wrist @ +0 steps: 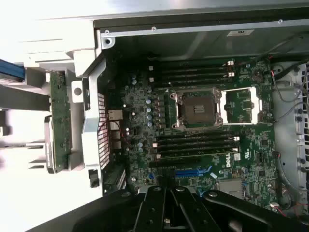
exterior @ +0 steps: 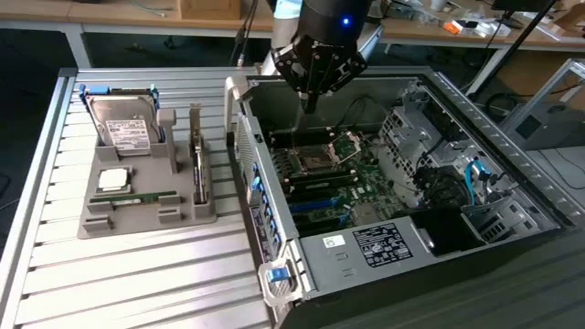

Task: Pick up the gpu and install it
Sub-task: 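Reach for the gpu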

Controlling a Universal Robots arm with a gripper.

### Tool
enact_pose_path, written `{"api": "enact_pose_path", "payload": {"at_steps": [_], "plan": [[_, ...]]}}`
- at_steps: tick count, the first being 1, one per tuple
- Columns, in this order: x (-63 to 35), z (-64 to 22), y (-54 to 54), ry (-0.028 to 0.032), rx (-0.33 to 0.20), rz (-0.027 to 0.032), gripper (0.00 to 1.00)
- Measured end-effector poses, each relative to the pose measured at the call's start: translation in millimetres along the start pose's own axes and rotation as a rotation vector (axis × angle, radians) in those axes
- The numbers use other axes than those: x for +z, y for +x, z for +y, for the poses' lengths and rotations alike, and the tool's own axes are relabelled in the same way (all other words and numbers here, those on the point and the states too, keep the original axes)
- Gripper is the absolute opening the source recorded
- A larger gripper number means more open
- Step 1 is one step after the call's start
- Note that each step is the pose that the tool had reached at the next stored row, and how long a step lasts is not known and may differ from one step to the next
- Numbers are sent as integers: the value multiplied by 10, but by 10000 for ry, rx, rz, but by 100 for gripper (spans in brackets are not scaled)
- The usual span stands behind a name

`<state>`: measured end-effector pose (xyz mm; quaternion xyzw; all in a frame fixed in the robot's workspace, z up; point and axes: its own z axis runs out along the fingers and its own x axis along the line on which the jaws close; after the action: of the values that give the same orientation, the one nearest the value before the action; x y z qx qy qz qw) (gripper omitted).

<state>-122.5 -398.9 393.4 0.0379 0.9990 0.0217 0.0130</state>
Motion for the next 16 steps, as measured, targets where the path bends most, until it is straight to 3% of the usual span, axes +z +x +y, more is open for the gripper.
{"api": "enact_pose_path", "payload": {"at_steps": [16], "plan": [[-3,-10,130,-1,-1,0,11]]}}
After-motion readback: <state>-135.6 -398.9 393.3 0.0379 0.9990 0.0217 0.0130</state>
